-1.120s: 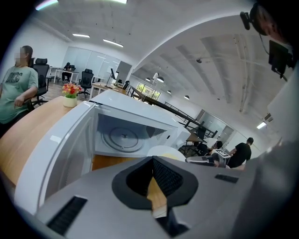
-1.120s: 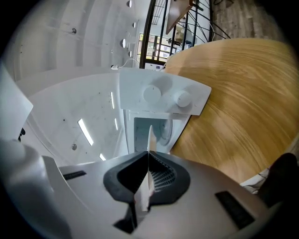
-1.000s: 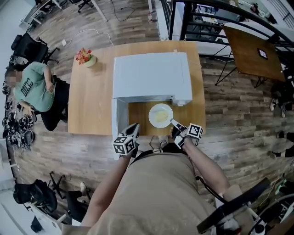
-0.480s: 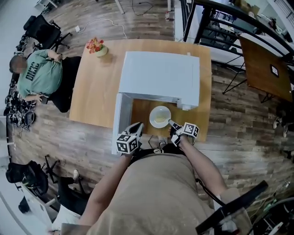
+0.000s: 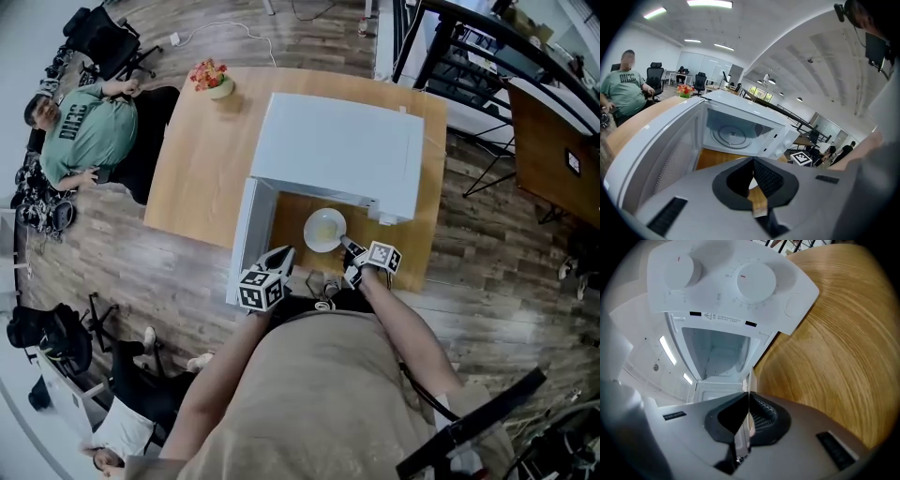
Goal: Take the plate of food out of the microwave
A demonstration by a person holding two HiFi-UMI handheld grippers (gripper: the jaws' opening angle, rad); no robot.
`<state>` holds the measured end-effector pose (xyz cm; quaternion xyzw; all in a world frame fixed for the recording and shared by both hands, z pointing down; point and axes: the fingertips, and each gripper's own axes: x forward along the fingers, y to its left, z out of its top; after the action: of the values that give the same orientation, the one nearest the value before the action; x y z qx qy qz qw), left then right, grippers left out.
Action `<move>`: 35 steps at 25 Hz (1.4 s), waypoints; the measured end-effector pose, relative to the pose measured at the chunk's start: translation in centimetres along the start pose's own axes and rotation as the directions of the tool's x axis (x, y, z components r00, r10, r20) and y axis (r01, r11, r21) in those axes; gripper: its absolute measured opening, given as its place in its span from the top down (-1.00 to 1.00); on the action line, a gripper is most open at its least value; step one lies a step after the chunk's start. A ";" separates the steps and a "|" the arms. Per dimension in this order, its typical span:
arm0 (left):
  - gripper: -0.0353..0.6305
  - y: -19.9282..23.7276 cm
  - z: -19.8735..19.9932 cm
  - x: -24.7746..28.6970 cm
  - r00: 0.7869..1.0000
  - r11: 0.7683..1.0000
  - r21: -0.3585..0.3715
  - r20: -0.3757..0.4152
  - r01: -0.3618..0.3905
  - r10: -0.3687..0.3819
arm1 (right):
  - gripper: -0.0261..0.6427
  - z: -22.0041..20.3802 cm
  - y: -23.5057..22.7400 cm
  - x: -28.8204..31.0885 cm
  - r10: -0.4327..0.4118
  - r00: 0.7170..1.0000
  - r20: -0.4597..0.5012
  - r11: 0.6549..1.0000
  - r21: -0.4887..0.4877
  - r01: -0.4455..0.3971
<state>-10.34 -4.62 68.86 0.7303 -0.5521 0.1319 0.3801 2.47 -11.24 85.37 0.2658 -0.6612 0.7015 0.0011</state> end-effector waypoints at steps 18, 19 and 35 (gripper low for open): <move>0.88 0.1 0.4 0.4 1.000 1.000 -0.020 0.009 -0.001 0.001 | 0.14 0.5 -3.9 1.2 -0.338 0.941 -0.011 0.919 -0.220 0.327; 0.88 0.0 0.5 0.5 1.000 1.000 -0.020 0.010 0.003 -0.002 | 0.10 0.8 -3.7 1.0 -0.335 0.942 0.001 0.918 -0.225 0.327; 0.88 -1.1 2.4 1.2 0.998 0.999 -0.005 0.044 0.051 -0.051 | -0.22 0.0 4.8 -3.2 -0.312 0.950 -0.007 0.582 -0.792 0.185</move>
<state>-9.46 -6.99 67.51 0.7457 -0.5419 0.1045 0.3732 3.46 -10.71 79.72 0.2768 -0.8540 0.3534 0.2631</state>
